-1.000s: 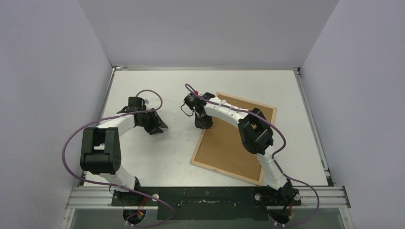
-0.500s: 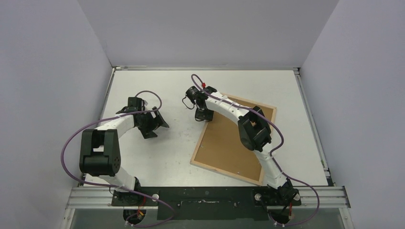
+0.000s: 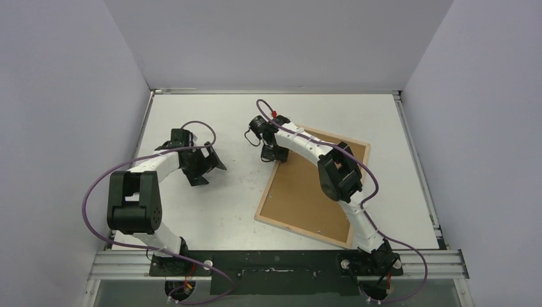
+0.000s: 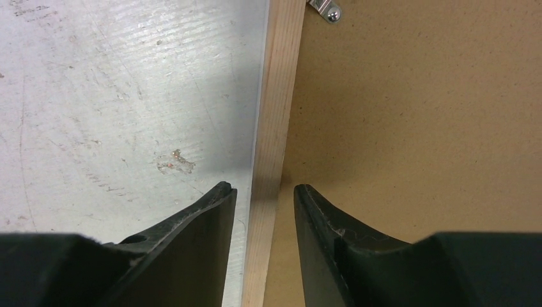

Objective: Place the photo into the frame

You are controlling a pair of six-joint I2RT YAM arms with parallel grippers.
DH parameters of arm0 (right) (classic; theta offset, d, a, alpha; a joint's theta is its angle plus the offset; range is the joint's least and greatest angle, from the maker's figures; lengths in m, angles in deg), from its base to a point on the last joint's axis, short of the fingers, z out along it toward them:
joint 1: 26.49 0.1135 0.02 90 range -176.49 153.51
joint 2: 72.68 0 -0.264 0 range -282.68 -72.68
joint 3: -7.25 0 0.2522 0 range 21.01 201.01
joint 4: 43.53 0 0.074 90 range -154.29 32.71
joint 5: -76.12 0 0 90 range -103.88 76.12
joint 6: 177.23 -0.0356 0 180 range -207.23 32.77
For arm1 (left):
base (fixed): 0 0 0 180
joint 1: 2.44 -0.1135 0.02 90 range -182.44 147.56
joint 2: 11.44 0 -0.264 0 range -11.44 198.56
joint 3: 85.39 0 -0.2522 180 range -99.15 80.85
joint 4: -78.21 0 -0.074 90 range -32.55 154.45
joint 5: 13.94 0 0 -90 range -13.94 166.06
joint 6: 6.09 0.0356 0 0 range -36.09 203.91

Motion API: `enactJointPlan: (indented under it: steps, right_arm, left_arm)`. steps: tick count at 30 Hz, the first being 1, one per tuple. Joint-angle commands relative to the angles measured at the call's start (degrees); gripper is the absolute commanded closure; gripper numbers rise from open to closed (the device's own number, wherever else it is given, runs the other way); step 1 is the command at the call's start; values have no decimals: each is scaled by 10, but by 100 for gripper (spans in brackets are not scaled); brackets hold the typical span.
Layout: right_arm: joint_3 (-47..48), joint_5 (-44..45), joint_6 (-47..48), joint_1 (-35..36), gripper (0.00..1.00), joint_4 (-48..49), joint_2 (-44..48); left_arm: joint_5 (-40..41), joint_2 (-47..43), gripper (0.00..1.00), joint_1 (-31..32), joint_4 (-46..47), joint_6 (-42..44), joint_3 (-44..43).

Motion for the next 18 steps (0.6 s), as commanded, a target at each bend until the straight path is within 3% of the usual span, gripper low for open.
enactJointPlan:
  steps: [1, 8, 13, 18]
  right_arm:
    - [7, -2, -3, -8, 62, 7, -12]
    - [8, -26, -1, -11, 68, 24, -23]
    - [9, -36, -1, -13, 75, 29, -24]
    - [28, -51, 6, -14, 99, 37, -4]
  left_arm:
    - [-21, -3, 3, -6, -1, 23, -29]
    - [-53, 4, 3, -8, 21, 24, -17]
    - [-113, -2, 13, 1, 71, 24, -5]
    - [-145, 12, 22, 37, 93, 13, -18]
